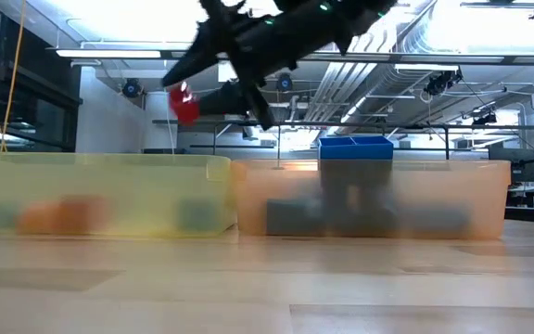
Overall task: Sort blocks by size
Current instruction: Put the small red game piece into the yellow bin, then return to Home Position
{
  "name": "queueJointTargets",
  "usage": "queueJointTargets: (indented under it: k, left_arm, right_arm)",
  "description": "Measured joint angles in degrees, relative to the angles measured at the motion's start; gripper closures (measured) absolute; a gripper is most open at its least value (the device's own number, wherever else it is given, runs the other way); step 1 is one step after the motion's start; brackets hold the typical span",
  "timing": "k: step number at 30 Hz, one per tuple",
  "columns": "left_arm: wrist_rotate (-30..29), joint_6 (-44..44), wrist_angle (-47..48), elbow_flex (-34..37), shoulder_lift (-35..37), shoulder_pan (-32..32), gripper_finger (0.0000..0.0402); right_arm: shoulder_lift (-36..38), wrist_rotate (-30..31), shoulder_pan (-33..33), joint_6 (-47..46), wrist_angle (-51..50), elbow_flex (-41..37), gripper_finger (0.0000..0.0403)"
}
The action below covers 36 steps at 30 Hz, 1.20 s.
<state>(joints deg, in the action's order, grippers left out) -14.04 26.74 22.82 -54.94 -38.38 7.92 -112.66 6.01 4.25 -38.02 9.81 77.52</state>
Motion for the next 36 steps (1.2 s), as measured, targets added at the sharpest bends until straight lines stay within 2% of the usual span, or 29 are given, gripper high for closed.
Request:
queueJointTargets:
  k: [3, 6, 9, 12, 16, 19, 21, 24, 26, 27, 32, 36]
  left_arm:
    - [0.18, -1.23, 0.03, 0.94, 0.98, 0.16, 0.0122]
    - [0.31, -3.26, -0.39, 3.82, 2.57, 0.95, 0.0122]
    - [-0.62, -4.37, -3.06, 8.96, 5.05, 1.49, 0.0122]
    - [-2.54, -3.24, -12.14, 17.48, 8.47, 1.62, 0.0127]
    - [-4.78, 0.46, -33.44, 32.59, 11.49, 1.51, 0.0162]
    - [-8.02, 2.64, -47.68, 42.14, 11.52, 1.12, 0.0208]
    - [-10.45, 1.96, -52.06, 46.08, 11.55, 0.40, 0.0251]
    - [-14.99, -0.93, -52.08, 49.24, 12.73, -1.64, 0.0334]
    - [-15.34, -2.19, -52.33, 50.02, 13.65, -3.64, 0.0382]
    - [-15.09, -2.69, -52.37, 50.44, 14.39, -4.76, 0.0390]
    - [-13.41, -2.90, -50.70, 52.77, 16.73, -9.72, 0.0390]
    - [-10.25, 1.18, -48.01, 54.31, 18.59, -12.45, 0.0398]
  right_arm:
    - [-1.83, 0.76, 0.10, 2.52, -9.98, 6.91, 0.0115]
    - [-2.12, -0.04, -0.70, 5.05, -19.57, 12.66, 0.0068]
    - [-1.49, -0.02, -1.55, 7.68, -27.80, 17.30, 0.0053]
    - [1.24, 1.93, -2.04, 12.32, -37.37, 20.63, 0.0059]
    - [7.02, 8.22, -2.12, 16.03, -49.75, 21.16, 0.0098]
    - [10.36, 10.39, -2.12, 17.50, -58.48, 21.05, 0.0154]
    - [12.40, 10.41, -2.12, 18.39, -63.17, 21.05, 0.0208]
    - [15.42, 10.39, -2.12, 19.02, -69.71, 21.04, 0.0310]
    - [17.86, 10.37, -2.12, 19.00, -74.10, 20.98, 0.0376]
    - [19.38, 10.37, -2.15, 18.81, -75.65, 20.98, 0.0387]
    - [28.66, 11.13, -2.94, 15.13, -79.96, 18.75, 0.0385]
    - [40.94, 11.66, -1.74, 7.10, -72.32, 5.35, 0.0397]
